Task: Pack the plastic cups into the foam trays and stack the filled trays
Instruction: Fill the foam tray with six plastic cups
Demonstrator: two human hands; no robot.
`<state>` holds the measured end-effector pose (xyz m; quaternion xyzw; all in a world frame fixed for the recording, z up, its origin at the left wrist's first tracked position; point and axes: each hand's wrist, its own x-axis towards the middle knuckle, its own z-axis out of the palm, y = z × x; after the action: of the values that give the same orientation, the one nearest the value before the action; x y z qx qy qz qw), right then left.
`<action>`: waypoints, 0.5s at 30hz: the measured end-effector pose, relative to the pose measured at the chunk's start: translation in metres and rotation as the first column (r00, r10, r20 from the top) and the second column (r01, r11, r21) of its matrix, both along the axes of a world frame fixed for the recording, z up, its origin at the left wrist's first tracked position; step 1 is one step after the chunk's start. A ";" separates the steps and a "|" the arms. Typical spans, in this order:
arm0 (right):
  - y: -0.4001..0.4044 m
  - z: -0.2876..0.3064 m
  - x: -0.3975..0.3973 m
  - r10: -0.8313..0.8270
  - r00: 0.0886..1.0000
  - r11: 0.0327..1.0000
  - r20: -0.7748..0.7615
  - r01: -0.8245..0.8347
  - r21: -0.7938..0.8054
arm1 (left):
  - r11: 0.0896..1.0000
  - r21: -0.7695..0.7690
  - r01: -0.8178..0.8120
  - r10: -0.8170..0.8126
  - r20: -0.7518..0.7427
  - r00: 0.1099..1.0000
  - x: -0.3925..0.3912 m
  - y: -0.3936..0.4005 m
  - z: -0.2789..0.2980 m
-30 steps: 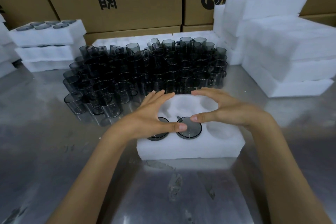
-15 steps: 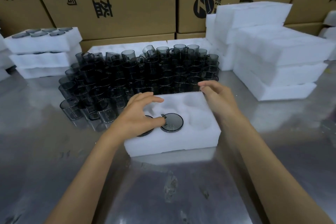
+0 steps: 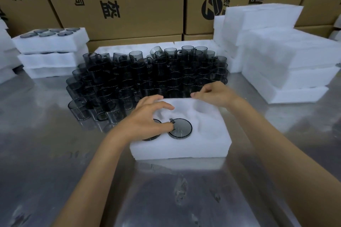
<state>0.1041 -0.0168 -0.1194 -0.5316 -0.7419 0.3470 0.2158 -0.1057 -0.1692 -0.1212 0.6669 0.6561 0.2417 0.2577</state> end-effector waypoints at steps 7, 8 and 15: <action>-0.020 0.015 0.022 -0.021 0.996 0.915 -0.081 0.052 0.401 | 0.980 0.147 -0.137 0.132 0.045 0.990 0.010 0.001 -0.001; -0.027 0.020 0.026 0.006 0.995 0.911 -0.104 0.037 0.411 | 0.975 0.162 -0.154 0.148 0.046 0.988 0.011 0.001 -0.001; -0.084 0.033 0.050 0.102 0.994 0.901 -0.045 -0.074 0.427 | 0.932 0.335 -0.139 0.137 0.029 0.990 0.022 -0.002 0.009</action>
<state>0.1544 -0.1010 -0.0861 -0.4261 -0.8154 0.2037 0.3348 -0.0836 -0.1713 -0.1122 0.6528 0.6496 0.3693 0.1242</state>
